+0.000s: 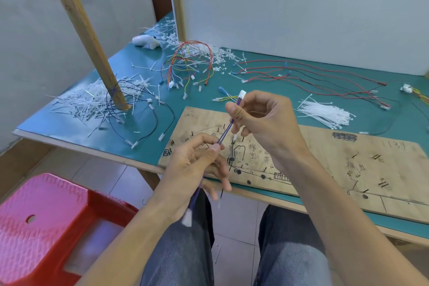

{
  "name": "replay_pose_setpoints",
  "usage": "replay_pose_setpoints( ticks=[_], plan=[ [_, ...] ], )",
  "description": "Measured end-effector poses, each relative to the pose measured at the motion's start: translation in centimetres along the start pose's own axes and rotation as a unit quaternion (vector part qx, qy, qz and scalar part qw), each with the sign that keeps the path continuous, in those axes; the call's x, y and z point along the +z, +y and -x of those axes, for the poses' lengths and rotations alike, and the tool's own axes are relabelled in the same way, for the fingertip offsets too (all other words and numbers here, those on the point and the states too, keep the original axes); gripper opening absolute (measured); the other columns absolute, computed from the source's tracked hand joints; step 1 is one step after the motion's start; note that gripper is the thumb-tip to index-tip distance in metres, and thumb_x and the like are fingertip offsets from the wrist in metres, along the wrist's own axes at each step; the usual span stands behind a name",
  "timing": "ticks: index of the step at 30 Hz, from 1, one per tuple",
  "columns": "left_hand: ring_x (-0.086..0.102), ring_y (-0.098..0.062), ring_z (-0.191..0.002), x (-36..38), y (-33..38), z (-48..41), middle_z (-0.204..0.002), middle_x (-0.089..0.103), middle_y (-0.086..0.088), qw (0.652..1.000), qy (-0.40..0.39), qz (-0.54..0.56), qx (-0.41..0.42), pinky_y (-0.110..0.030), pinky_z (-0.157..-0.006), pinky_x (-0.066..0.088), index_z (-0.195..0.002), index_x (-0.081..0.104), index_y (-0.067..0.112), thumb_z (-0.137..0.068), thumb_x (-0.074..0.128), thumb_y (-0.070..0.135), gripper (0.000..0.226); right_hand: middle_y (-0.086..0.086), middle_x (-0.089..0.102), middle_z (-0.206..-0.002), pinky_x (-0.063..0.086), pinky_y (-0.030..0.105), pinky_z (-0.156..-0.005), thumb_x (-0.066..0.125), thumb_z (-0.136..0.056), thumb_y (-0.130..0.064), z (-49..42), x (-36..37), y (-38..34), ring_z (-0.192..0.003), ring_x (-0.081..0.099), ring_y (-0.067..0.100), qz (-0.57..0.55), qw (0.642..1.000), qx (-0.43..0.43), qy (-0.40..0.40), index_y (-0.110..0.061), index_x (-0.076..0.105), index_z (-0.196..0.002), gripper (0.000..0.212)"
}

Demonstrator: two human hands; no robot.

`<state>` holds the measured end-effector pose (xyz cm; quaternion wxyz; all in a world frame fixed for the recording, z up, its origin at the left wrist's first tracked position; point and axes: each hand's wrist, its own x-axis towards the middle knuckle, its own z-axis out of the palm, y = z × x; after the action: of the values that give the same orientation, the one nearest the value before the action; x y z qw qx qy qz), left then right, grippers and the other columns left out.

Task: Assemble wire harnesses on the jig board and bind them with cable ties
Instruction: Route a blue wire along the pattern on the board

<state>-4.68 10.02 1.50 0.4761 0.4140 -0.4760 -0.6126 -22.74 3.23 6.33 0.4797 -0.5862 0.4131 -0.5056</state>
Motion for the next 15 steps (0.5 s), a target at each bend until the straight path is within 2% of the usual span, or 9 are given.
replay_pose_setpoints(
  ticks=[3,7,13,15],
  plan=[
    [0.072,-0.043,-0.071,-0.3,0.5,-0.2,-0.090,0.069,-0.028,0.998,-0.025,0.054,-0.030,-0.034,-0.047,0.056,-0.106,0.057,0.012,-0.106,0.059,0.026,0.014,0.007,0.071,-0.068,0.050,0.027,-0.052,0.088,-0.086,-0.030,-0.1,-0.1,0.0,-0.059,0.070,0.023,0.001,1.000,-0.002,-0.009,-0.008,0.069,-0.083,0.028],
    [0.070,-0.037,-0.070,-0.8,0.4,-0.2,-0.098,0.071,-0.027,0.998,0.007,0.062,-0.018,-0.032,-0.047,0.055,-0.103,0.061,0.013,-0.102,0.064,0.026,0.013,0.009,0.071,-0.068,0.049,0.024,-0.050,0.089,-0.084,-0.027,-0.2,-0.5,0.3,-0.057,0.069,0.021,0.005,1.000,-0.007,-0.012,-0.007,0.069,-0.082,0.028],
    [0.056,-0.020,-0.075,-1.4,0.4,-0.6,-0.088,0.058,-0.010,0.992,-0.018,0.121,-0.042,-0.032,-0.050,0.052,-0.091,0.065,0.012,-0.099,0.067,0.027,0.017,0.006,0.075,-0.075,0.052,0.027,-0.058,0.083,-0.090,-0.030,-0.1,-0.8,1.4,-0.064,0.071,0.024,0.011,0.999,0.006,-0.039,-0.010,0.072,-0.086,0.023],
    [0.053,-0.017,-0.073,-1.6,0.2,-0.6,-0.084,0.053,-0.008,0.996,-0.002,0.081,-0.034,-0.029,-0.049,0.048,-0.085,0.067,0.010,-0.096,0.071,0.029,0.022,0.009,0.078,-0.082,0.054,0.030,-0.062,0.079,-0.094,-0.030,-0.1,-0.8,1.7,-0.069,0.073,0.026,0.009,0.999,0.013,-0.044,-0.010,0.074,-0.090,0.021]
  ],
)
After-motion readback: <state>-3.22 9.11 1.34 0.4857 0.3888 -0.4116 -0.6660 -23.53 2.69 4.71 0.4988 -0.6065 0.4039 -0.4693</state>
